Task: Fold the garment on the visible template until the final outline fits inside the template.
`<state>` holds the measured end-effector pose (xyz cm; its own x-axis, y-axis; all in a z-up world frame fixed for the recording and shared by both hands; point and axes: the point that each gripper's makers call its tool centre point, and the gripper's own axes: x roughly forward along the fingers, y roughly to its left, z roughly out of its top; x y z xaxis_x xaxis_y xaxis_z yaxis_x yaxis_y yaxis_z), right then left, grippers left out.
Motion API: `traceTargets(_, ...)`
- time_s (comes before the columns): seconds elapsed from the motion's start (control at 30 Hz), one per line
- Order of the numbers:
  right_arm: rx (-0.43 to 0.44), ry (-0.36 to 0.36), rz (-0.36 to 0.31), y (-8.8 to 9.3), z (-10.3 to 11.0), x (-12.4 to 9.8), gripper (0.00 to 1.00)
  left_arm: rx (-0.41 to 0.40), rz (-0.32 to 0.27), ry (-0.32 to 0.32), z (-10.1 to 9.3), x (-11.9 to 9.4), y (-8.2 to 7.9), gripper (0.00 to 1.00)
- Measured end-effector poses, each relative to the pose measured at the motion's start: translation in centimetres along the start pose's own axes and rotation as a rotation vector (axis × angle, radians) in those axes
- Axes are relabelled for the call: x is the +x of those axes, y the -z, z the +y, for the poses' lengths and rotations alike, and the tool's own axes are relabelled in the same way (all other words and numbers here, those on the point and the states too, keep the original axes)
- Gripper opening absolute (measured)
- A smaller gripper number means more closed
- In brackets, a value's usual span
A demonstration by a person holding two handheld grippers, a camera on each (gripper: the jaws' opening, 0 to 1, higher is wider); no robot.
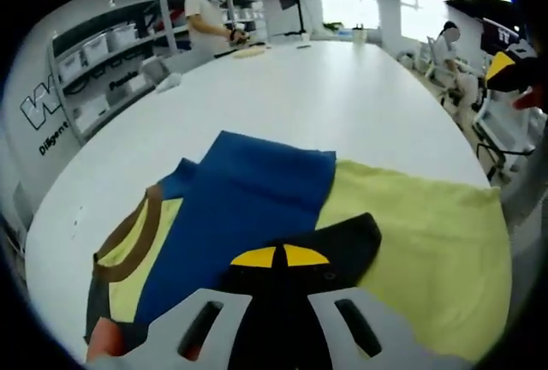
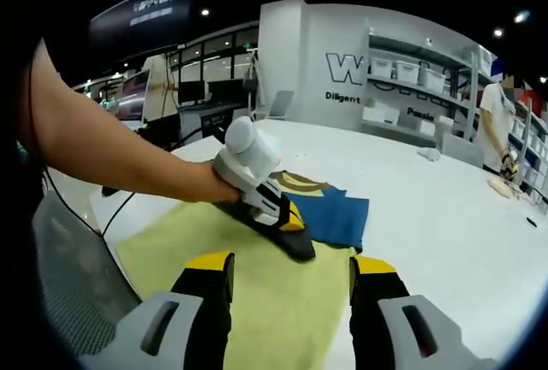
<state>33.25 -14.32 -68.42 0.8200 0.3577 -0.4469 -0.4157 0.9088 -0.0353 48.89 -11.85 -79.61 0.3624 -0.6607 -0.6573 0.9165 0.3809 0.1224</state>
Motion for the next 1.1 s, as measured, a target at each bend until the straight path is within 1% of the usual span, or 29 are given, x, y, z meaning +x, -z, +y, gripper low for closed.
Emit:
traceTargets(0.03,0.000,0.000,0.000,0.0,0.0,0.0,0.55,-0.005,-0.001,-0.001,0.0,-0.1,0.0,0.00)
traceTargets(0.13,0.000,-0.001,0.001,0.0,0.0,0.0,0.55,-0.024,-0.004,-0.043,1.0,-0.2,0.0,0.10)
traceTargets(0.17,0.000,-0.001,0.000,0.0,0.0,0.0,0.55,-0.033,-0.004,-0.039,1.1,-0.2,0.0,0.12)
traceTargets(0.23,-0.001,-0.001,0.000,0.0,0.0,0.0,0.54,-0.043,-0.005,-0.020,0.9,-0.2,0.1,0.10)
traceTargets(0.33,-0.003,0.002,-0.003,-0.1,-0.1,0.0,0.54,-0.051,-0.006,-0.008,0.5,-0.1,0.0,0.06)
traceTargets(0.4,-0.003,0.003,-0.006,-0.2,-0.1,0.0,0.53,-0.056,-0.006,-0.010,0.4,0.0,0.0,0.05)
traceTargets(0.43,-0.003,0.004,-0.007,-0.2,-0.1,0.0,0.53,-0.075,-0.007,-0.008,0.4,0.0,0.0,0.04)
traceTargets(0.53,-0.005,0.005,-0.009,-0.2,-0.1,-0.1,0.52,-0.109,-0.011,-0.007,0.5,0.0,0.1,0.05)
traceTargets(0.63,-0.007,0.005,-0.011,-0.2,-0.1,-0.1,0.51,-0.132,-0.011,-0.027,1.0,-0.1,0.2,0.11)
traceTargets(0.7,-0.008,0.006,-0.012,-0.3,-0.1,-0.1,0.51,-0.149,-0.010,-0.020,1.1,-0.1,0.3,0.11)
traceTargets(0.8,-0.008,0.007,-0.013,-0.3,-0.2,-0.2,0.51,-0.123,-0.013,0.007,0.2,0.0,0.2,0.04)
traceTargets(0.87,-0.009,0.007,-0.013,-0.3,-0.1,-0.2,0.51,-0.106,-0.011,-0.003,0.2,0.1,0.1,0.03)
traceTargets(1.0,-0.011,0.008,-0.011,-0.3,-0.1,-0.1,0.51,-0.107,-0.012,0.005,0.2,0.1,0.1,0.01)
traceTargets(1.1,-0.013,0.008,-0.010,-0.2,-0.1,-0.1,0.51,-0.084,-0.008,0.000,0.1,0.0,0.1,0.00)
